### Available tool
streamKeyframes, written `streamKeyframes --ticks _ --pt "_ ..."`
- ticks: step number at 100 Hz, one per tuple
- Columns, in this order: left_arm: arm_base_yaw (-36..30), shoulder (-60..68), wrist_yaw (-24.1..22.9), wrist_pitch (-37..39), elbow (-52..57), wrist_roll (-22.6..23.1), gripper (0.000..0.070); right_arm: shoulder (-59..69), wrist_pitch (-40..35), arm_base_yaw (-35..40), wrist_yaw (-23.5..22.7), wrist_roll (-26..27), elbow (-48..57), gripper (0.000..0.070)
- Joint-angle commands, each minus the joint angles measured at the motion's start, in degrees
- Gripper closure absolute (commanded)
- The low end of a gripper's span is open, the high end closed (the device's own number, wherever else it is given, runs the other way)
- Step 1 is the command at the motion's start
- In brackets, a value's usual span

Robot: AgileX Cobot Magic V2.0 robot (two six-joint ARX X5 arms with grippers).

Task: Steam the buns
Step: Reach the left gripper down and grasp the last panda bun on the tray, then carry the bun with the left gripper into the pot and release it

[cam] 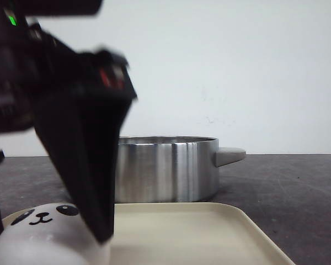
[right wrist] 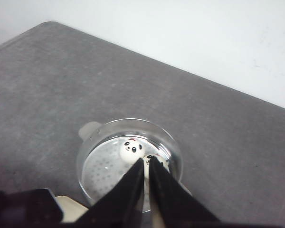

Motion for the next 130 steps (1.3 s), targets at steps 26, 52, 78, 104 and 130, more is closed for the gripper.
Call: streamKeyframes --ticks 26,52,78,104,130 --pt "-0.6 3.6 0.2 2.3 0.5 -0.5 0.0361 0.6 -1.7 4.5 4.1 3.5 1.2 0.0691" --pt "-0.7 3.5 0.2 1.6 0.5 2.0 0.07 0.6 -3.0 5.0 5.5 4.0 1.2 0.0691" --pt "-0.7 -2.6 0.2 0.7 3.8 4.6 0.07 0.6 -3.3 5.0 6.7 3.9 1.2 0.0691" --pt "0.6 -6.6 0.2 -5.5 19.5 15.1 0.07 0.6 -3.2 5.0 6.7 3.9 1.2 0.0691" --pt "8.0 -3.4 -3.3 -7.3 35.1 20.2 0.07 0.6 -3.2 5.0 6.7 3.9 1.2 0.0691"
